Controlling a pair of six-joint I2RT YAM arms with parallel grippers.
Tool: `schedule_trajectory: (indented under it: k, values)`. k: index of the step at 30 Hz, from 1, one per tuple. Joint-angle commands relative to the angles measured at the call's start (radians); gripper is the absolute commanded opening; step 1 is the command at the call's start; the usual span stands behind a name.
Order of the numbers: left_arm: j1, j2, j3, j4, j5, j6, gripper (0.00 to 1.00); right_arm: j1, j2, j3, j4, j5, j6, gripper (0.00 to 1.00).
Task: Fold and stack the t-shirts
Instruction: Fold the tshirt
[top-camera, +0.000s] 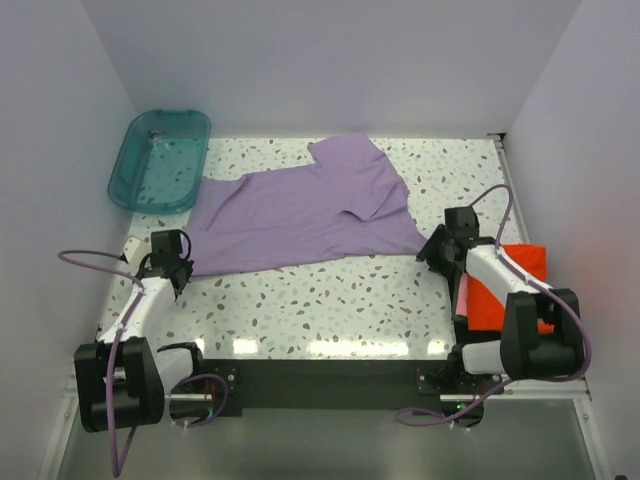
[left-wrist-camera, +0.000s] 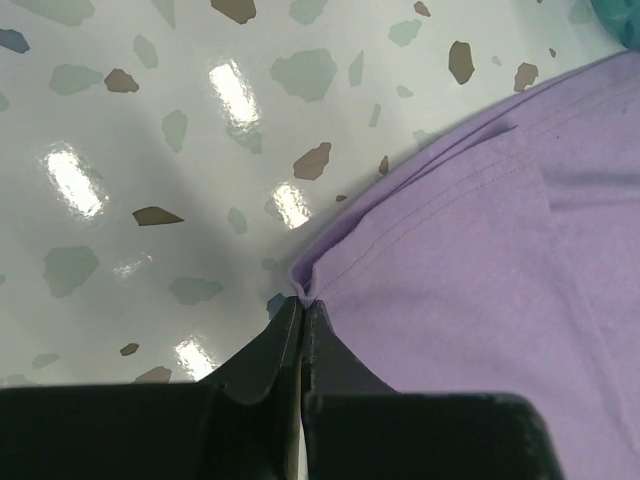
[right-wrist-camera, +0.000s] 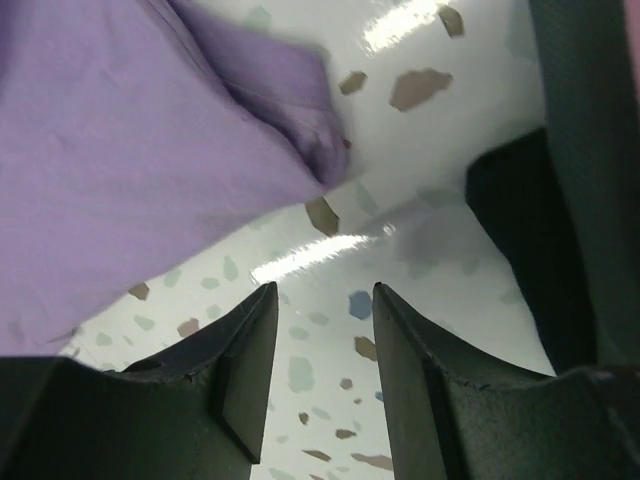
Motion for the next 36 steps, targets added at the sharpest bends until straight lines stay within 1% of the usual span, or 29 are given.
schedule_trajectory:
  k: [1,5,8,14,15,16,17,18,19,21,24,28,30,36]
  values:
    - [0.011,0.027,0.021,0.043,-0.018,0.040,0.00,0.023,0.071,0.083,0.121,0.050,0.038,0.47]
    - [0.011,0.034,0.032,0.055,-0.012,0.050,0.00,0.023,0.128,0.100,0.168,0.090,0.058,0.46]
    - [0.011,0.040,0.033,0.066,-0.008,0.053,0.00,0.021,0.170,0.103,0.202,0.092,0.071,0.45]
    - [0.011,0.054,0.038,0.070,-0.002,0.061,0.00,0.023,0.220,0.108,0.217,0.106,0.091,0.43]
    - [0.009,0.056,0.038,0.072,-0.002,0.060,0.00,0.024,0.223,0.109,0.219,0.115,0.092,0.42]
    - [0.011,0.057,0.038,0.073,-0.001,0.061,0.00,0.023,0.227,0.112,0.218,0.118,0.091,0.38]
    - [0.011,0.059,0.038,0.072,-0.001,0.060,0.00,0.024,0.232,0.126,0.207,0.126,0.092,0.31]
    - [0.011,0.059,0.037,0.070,-0.002,0.061,0.00,0.024,0.241,0.135,0.198,0.133,0.091,0.20]
    - [0.011,0.059,0.038,0.069,-0.004,0.061,0.00,0.023,0.246,0.143,0.187,0.136,0.089,0.07]
    - [0.012,0.059,0.040,0.060,-0.011,0.061,0.00,0.023,0.241,0.169,0.152,0.136,0.083,0.00]
    - [0.015,0.056,0.049,0.043,-0.016,0.061,0.00,0.021,0.203,0.194,0.077,0.155,0.065,0.00]
    - [0.029,0.039,0.061,0.009,-0.021,0.064,0.00,0.003,0.053,0.201,-0.022,0.179,0.020,0.00]
    - [0.032,0.028,0.063,-0.015,-0.024,0.067,0.00,-0.014,0.004,0.204,-0.086,0.176,0.000,0.00]
    - [0.037,-0.059,0.030,-0.095,-0.025,0.055,0.00,-0.059,-0.179,0.163,-0.218,0.152,-0.061,0.00]
